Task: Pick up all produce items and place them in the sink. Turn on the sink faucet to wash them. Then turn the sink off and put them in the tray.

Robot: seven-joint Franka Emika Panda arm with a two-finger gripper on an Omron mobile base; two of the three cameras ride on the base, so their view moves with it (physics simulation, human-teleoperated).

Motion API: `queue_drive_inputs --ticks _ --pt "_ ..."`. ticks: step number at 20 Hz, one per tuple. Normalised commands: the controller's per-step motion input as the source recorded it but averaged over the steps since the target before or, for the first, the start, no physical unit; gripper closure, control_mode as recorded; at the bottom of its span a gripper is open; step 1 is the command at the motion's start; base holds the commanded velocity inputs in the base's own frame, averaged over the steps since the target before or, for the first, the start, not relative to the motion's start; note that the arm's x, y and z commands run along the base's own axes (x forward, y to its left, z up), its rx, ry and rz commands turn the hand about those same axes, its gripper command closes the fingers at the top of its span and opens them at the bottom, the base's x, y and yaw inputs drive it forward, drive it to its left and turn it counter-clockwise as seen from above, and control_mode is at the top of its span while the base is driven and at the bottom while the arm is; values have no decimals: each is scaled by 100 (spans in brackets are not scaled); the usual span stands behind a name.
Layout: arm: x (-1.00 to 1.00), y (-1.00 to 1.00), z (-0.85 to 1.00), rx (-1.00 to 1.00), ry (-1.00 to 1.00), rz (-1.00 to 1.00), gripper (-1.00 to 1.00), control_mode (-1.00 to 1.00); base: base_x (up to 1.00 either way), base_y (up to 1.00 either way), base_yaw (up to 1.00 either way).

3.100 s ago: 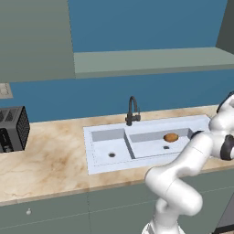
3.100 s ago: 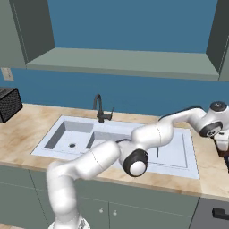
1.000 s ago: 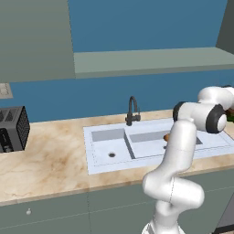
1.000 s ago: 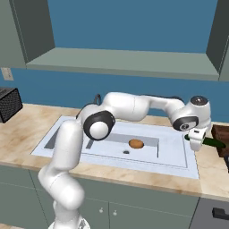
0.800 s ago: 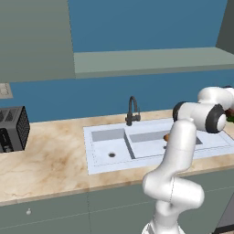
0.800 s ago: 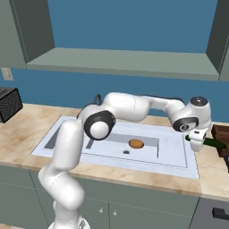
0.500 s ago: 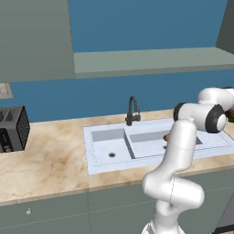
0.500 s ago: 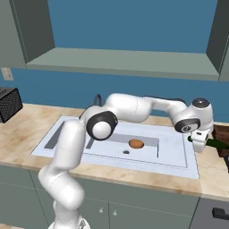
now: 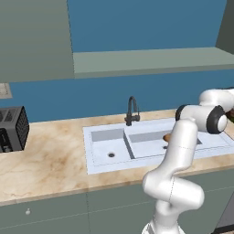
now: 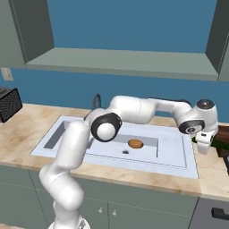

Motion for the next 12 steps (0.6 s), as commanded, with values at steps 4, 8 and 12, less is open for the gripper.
queue_drive_inputs --ticks 4,8,12 --pt "0 0 0 0 0 0 100 100 0 -59 2" --pt "0 0 0 0 0 0 100 100 3 -54 3" --pt "0 0 0 0 0 0 100 100 5 -43 4"
